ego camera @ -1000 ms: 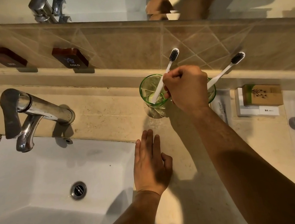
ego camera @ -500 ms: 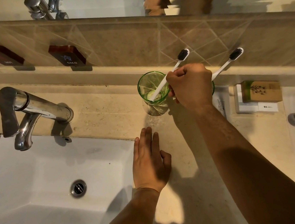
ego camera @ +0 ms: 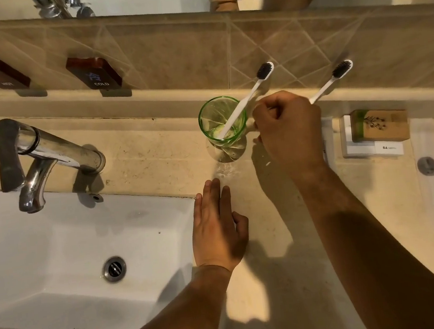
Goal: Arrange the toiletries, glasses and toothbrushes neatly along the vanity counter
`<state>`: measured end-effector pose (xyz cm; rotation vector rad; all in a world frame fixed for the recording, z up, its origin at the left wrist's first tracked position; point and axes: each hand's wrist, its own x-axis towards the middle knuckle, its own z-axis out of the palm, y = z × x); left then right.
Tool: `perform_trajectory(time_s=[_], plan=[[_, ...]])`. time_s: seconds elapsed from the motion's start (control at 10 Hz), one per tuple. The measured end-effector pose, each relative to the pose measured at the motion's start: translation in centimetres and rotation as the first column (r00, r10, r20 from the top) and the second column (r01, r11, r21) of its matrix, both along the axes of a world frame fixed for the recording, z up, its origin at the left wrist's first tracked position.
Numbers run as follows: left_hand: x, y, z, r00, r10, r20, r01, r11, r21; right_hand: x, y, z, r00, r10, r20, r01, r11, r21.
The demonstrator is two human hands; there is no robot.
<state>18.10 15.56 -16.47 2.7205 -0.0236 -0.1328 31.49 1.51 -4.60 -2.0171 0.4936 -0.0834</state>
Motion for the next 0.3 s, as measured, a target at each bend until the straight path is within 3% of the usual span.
perform_trajectory(time_s=[0.1,0.3], plan=[[0.0,-0.2,0.4,1.0,-0.006,0.012,0.006,1.0,-0.018,-2.4,0.1,0.3,0.998,0.054,0.013,-0.054,0.998,0.021],[-0.1,-0.2,0.6,1.0,0.018,0.026,-0.018,1.0,-0.013,-9.8,-0.5,-2.1,0.974,0.224,-0.037,-0.226,0.965,-0.134]])
